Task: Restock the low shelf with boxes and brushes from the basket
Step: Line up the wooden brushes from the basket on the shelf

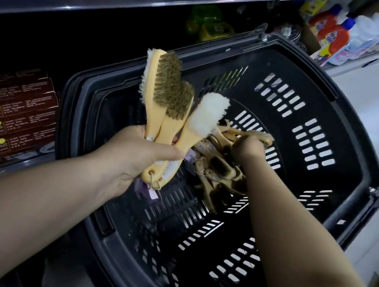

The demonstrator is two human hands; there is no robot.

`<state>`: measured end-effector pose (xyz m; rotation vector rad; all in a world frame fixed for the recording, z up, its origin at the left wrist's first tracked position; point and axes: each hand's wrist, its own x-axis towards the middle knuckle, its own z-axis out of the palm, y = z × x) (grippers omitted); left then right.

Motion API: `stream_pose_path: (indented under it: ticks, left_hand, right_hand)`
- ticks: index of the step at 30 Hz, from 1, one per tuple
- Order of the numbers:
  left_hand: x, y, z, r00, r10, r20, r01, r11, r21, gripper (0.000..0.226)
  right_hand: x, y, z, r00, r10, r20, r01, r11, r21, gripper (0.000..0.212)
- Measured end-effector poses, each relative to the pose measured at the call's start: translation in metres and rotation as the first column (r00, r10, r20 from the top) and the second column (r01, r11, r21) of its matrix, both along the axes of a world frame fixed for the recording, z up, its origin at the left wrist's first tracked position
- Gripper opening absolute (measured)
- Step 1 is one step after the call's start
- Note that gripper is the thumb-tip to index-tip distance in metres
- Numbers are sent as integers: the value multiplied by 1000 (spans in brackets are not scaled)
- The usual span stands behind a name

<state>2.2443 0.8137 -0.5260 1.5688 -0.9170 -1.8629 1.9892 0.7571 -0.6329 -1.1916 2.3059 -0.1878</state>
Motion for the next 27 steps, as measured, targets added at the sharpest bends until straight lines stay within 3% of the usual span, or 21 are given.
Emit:
stream_pose_path:
  ticks: [3,4,7,10,13,17,20,23,27]
  left_hand:
    - [1,2,4,999,-8,-40,9,1000,24,24]
    - [1,3,4,999,-10,-46,11,1000,29,24]
    - [3,4,3,999,-29,-30,30,999,36,27]
    - [4,5,2,1000,-9,-12,9,1000,28,26]
    - [3,3,1,998,47,30,-47,999,12,22]
    - [2,2,2,1000,12,4,-12,999,44,20]
    - [2,1,2,1000,-7,-27,8,999,50,15]
    - [1,2,3,997,-26,-78,30,998,56,15]
    - [2,3,5,993,-9,-120,13,999,33,16]
  right_hand:
    - [7,4,9,991,-62,118,48,992,118,33]
    - [8,10,7,995,-43,91,29,988,154,33]
    - [15,28,-17,989,-9,148,-31,963,267,50]
    - [26,44,-43,997,47,-57,-25,941,337,66]
    - [32,43,-45,1000,25,-19,-18,956,293,53]
    - [25,14,8,987,81,137,-113,963,243,37]
    - [19,3,73,969,120,215,-140,987,79,45]
    - [17,12,130,873,198,445,-177,980,-90,22]
    - [15,36,177,776,319,545,-313,944,-106,17]
